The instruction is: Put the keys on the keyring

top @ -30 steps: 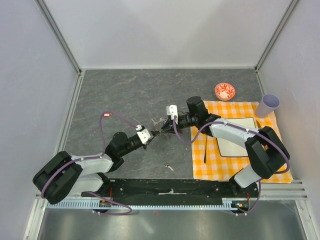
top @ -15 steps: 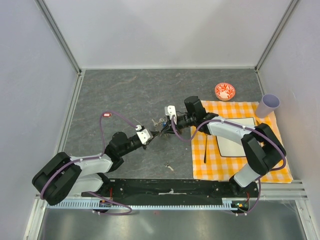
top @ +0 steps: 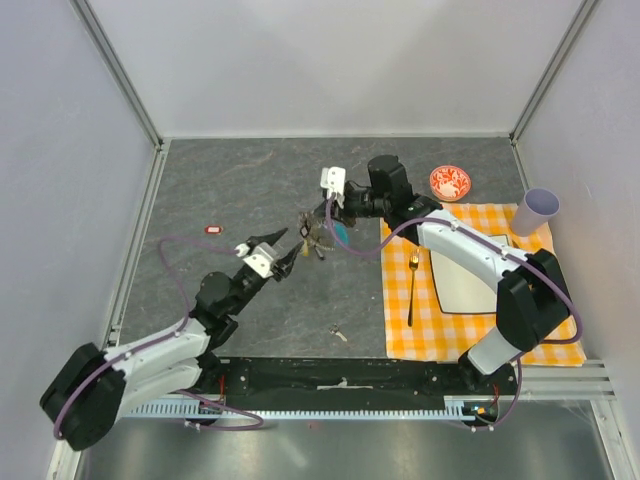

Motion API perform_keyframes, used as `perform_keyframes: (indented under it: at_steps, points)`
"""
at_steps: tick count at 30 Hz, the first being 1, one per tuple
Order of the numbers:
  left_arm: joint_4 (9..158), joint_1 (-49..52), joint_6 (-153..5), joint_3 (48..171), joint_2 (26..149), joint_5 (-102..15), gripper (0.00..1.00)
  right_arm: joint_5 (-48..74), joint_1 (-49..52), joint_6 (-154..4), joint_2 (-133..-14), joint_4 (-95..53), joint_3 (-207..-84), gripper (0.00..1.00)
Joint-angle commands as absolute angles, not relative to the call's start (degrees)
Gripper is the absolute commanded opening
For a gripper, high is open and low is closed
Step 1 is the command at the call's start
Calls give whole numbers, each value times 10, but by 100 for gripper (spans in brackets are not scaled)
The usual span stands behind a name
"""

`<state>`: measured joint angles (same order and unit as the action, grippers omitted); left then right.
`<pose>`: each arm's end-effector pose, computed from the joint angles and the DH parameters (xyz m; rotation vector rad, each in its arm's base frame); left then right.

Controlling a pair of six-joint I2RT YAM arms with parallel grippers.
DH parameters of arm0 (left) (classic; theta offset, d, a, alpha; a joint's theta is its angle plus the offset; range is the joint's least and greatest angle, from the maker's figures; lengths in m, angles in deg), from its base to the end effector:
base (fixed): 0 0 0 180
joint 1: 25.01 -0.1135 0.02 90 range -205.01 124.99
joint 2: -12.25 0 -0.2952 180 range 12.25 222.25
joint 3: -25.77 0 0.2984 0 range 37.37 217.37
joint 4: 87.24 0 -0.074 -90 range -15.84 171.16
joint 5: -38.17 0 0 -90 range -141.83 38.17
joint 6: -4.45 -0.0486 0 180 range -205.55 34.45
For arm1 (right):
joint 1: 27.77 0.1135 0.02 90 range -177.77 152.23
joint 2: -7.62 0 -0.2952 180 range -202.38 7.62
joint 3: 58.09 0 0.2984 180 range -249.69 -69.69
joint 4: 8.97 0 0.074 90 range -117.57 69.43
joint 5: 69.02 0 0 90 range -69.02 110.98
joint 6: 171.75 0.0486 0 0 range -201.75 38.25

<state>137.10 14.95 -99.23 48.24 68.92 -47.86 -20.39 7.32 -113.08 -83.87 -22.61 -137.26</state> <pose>0.1704 -0.1472 0.2140 0.6866 1.2289 -0.4295 0.3240 0.2669 0.2966 -1.4385 1.3653 0.7680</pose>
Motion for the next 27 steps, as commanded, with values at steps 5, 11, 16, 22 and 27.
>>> perform_keyframes:
  at_steps: [5, 11, 16, 22, 27]
  points:
    - [1353, 149, -970, 465, 583, -555, 59, -31, 118, -1157, -802, -165, -1377, 0]
    - [1307, 149, -965, 466, 587, -491, 65, 81, 173, -1131, -779, -50, -1248, 0]
    - [1313, 149, -978, 473, 644, -464, 72, 74, 185, -1103, -787, 17, -1191, 0]
    - [1321, 148, -1010, 479, 712, -408, 72, 28, 185, -1111, -783, 32, -1152, 0]
    - [1320, 142, -1033, 496, 763, -367, 67, -15, 185, -1125, -767, 33, -1126, 0]
